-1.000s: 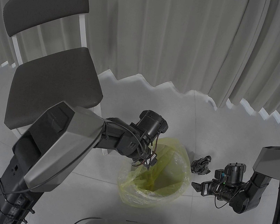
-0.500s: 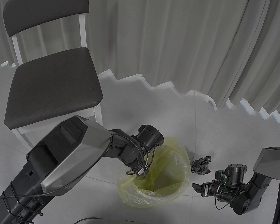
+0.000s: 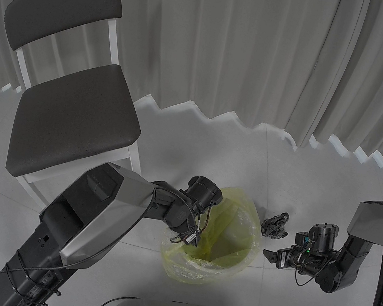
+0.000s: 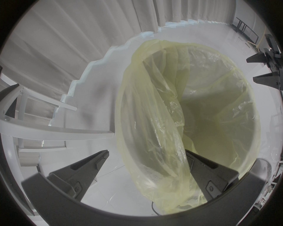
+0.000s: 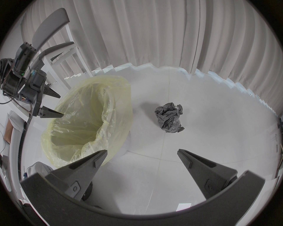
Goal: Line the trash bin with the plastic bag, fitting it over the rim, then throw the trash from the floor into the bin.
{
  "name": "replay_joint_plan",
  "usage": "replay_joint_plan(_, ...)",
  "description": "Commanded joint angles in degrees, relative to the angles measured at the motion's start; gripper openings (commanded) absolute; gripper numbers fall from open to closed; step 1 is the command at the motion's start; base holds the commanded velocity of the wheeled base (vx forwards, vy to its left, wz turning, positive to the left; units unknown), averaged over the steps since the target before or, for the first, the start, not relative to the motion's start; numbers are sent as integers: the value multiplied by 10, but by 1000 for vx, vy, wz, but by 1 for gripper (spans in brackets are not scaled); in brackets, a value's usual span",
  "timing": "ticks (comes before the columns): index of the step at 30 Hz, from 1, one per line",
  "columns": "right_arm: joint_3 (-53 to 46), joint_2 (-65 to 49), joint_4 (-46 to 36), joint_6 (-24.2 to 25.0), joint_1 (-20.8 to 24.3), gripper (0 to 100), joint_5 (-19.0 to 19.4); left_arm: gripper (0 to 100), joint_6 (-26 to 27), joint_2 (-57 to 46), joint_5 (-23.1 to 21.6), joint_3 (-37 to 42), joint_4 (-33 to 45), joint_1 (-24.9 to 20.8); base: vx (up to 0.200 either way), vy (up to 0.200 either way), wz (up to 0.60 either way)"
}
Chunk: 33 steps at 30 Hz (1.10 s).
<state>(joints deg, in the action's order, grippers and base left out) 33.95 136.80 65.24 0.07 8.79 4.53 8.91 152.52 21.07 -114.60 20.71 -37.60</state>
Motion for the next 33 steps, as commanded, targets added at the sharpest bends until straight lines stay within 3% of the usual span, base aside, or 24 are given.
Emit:
replay_joint_plan(1,0,0,1,0,0,100,0,100,0,-15,0,0,1,1,0,0,0)
replay_joint_plan(14,0,0,1,0,0,100,9,100,2,-20,-1,0,0,4,0,0,0)
replay_joint_plan(15,0,0,1,0,0,100,9,0,2,-20,-1,0,0,4,0,0,0)
replay_joint_plan(33,-2,-1,1,-1,-1,100,9,0,-13,-39,-1,0,2,21,0,0,0)
